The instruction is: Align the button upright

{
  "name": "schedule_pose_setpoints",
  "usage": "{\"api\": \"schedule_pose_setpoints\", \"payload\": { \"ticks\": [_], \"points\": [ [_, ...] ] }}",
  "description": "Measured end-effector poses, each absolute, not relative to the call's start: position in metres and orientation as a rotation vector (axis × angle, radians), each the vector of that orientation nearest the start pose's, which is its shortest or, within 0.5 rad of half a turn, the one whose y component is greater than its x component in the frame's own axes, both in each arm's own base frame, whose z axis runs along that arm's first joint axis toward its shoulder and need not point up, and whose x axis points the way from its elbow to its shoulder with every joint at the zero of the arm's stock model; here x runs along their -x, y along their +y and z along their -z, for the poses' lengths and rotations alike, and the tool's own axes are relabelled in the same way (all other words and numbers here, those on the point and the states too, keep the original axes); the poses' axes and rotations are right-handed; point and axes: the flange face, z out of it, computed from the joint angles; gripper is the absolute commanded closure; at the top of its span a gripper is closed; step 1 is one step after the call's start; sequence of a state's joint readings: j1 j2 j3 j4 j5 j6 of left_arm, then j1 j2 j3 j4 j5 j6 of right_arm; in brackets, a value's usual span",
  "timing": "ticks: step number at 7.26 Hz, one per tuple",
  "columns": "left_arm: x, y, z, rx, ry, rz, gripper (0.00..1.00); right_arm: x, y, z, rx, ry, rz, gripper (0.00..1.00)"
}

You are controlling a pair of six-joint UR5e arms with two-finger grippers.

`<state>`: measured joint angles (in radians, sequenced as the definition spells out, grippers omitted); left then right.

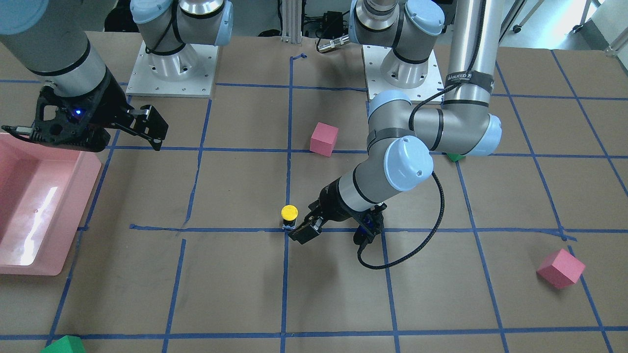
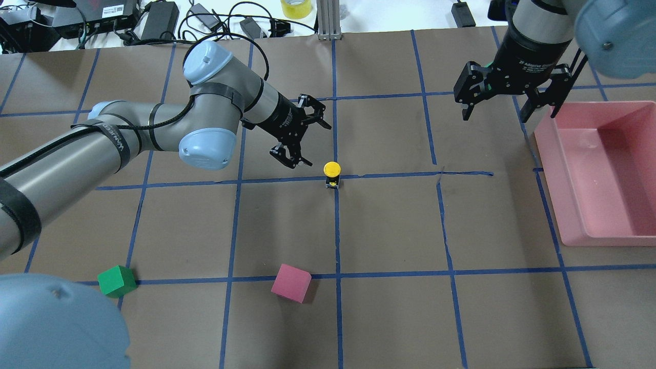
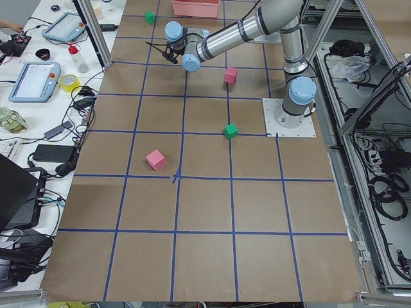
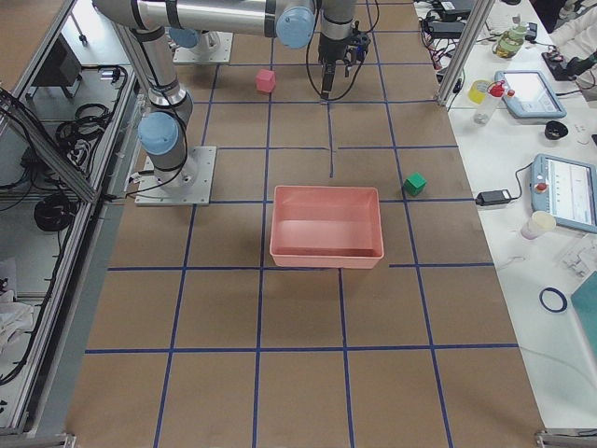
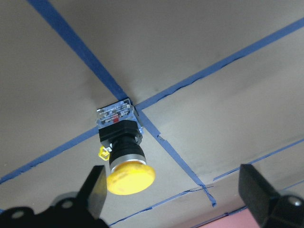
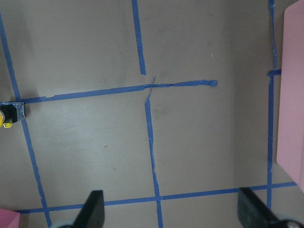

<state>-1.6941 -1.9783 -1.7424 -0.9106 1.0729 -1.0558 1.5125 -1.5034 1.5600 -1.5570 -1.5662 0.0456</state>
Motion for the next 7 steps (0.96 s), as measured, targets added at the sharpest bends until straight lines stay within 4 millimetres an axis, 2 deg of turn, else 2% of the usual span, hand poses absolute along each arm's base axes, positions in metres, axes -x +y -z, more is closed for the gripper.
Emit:
{"api": "schedule_pose_setpoints", "payload": {
  "ticks": [2,3,4,5,7],
  "points": [
    [0.237,-0.553,-0.304,1.113,3.277,-0.127,0.00,-0.104,-0.519,-0.458,-0.164,3.132,-0.111,0.00],
    [0.222,-0.542,-0.323,0.770,3.251,-0.029,0.00,-0.103,-0.519,-0.459,-0.165,3.136,-0.108,0.00],
    [0.208,-0.532,-0.344,0.448,3.199,0.026,0.00,-0.104,-0.518,-0.461,-0.164,3.144,-0.102,0.00],
    [0.194,-0.525,-0.371,0.241,3.142,0.033,0.00,-0.106,-0.517,-0.463,-0.166,3.149,-0.094,0.00],
    [0.166,-0.525,-0.443,0.133,3.092,-0.030,0.00,-0.121,-0.514,-0.472,-0.128,3.146,-0.058,0.00]
  ]
}}
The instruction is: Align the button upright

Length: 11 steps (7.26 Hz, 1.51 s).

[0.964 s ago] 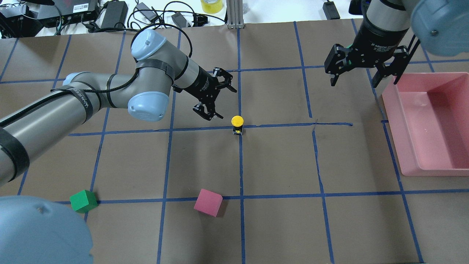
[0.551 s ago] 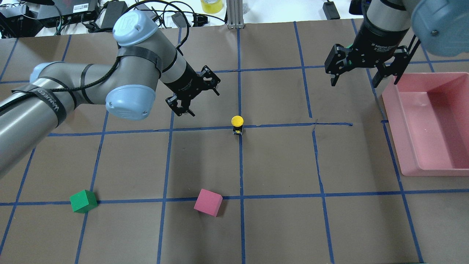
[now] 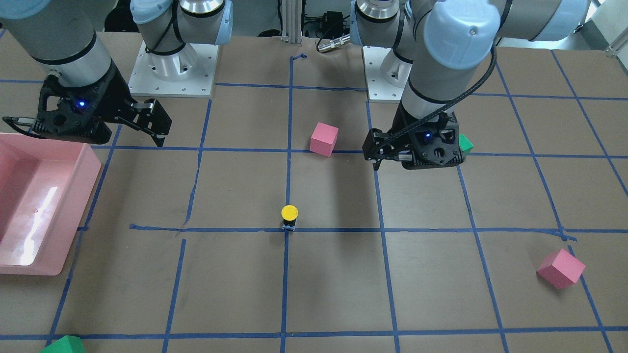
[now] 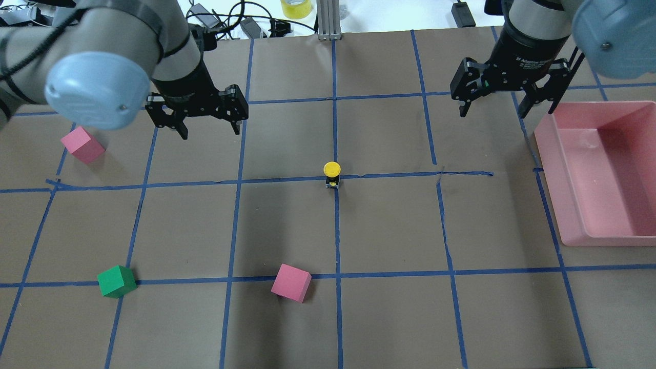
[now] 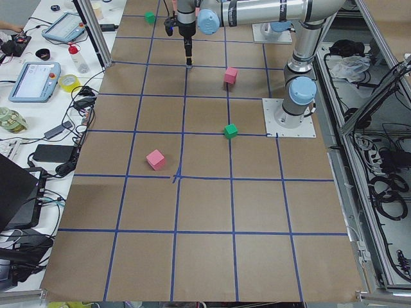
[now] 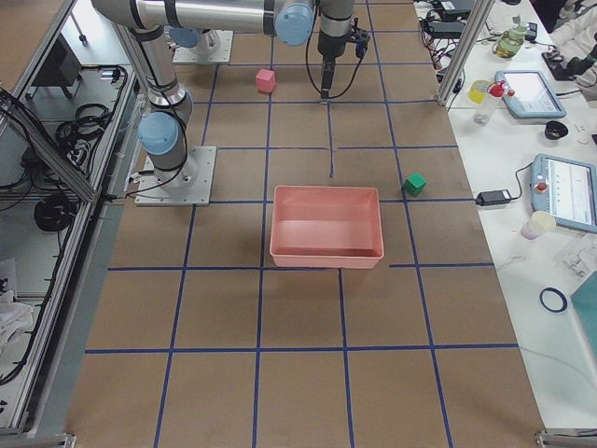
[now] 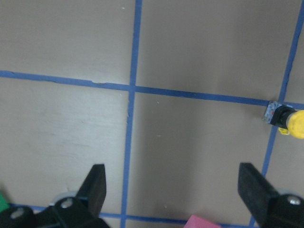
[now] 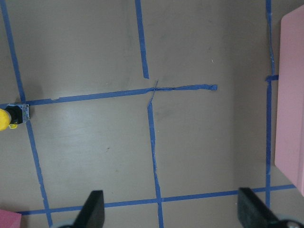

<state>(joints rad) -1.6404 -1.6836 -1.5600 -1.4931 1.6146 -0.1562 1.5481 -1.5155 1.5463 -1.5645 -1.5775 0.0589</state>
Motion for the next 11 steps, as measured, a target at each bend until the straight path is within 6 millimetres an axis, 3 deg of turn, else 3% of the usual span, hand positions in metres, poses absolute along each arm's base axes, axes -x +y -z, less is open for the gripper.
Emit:
{"api": "schedule_pose_setpoints", "payload": {
  "ticks": [1,3,6,11],
  "points": [
    [0.162,-0.519,-0.471,0.125,3.088,-0.039,0.00,-0.133,-0.512,-0.474,-0.093,3.147,-0.042,0.00],
    [0.159,-0.506,-0.499,0.192,3.082,0.003,0.00,-0.145,-0.511,-0.476,-0.059,3.147,-0.020,0.00],
    [0.150,-0.506,-0.509,0.268,3.017,0.102,0.00,-0.146,-0.512,-0.474,-0.055,3.154,-0.019,0.00],
    [0.177,-0.481,-0.536,0.194,3.099,0.182,0.00,-0.144,-0.512,-0.471,-0.060,3.157,-0.031,0.00]
  ]
}}
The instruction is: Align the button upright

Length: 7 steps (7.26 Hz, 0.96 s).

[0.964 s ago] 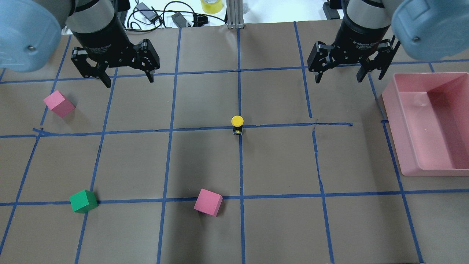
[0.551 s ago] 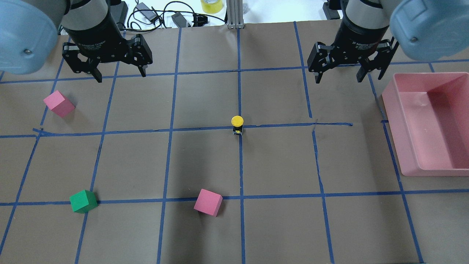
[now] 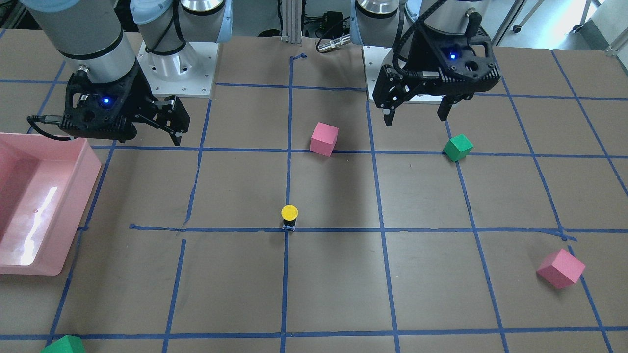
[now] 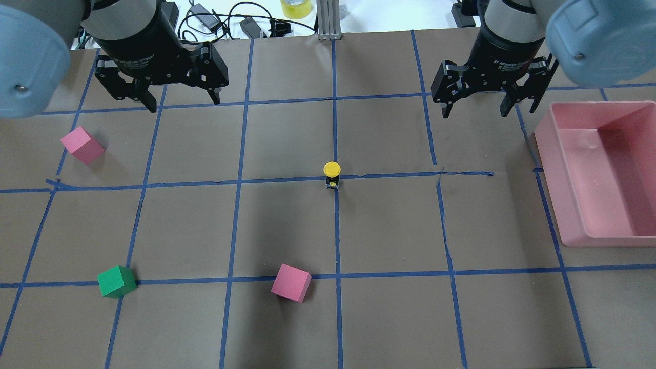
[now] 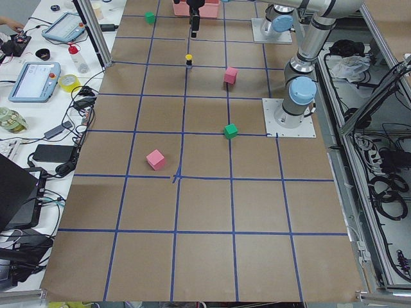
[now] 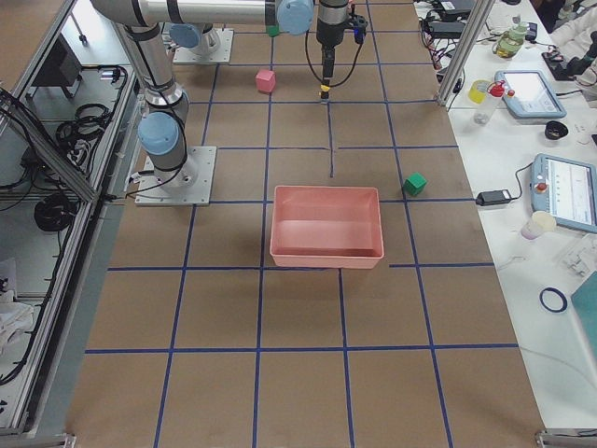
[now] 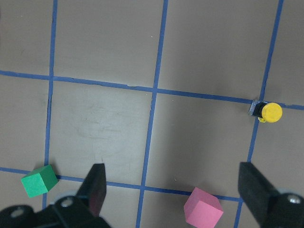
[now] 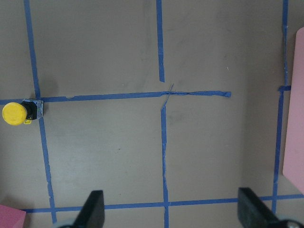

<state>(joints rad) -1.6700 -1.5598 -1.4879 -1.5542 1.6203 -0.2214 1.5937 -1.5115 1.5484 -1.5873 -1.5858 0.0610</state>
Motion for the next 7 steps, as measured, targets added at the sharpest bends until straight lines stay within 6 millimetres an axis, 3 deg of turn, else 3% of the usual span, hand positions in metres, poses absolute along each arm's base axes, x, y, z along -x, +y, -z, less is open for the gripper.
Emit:
{"api": "schedule_pose_setpoints", "payload": {
  "ticks": [7],
  "points": [
    [0.166,-0.494,-0.522,0.189,3.115,0.121,0.00,-0.142,-0.511,-0.466,-0.058,3.147,-0.044,0.00]
  ]
}}
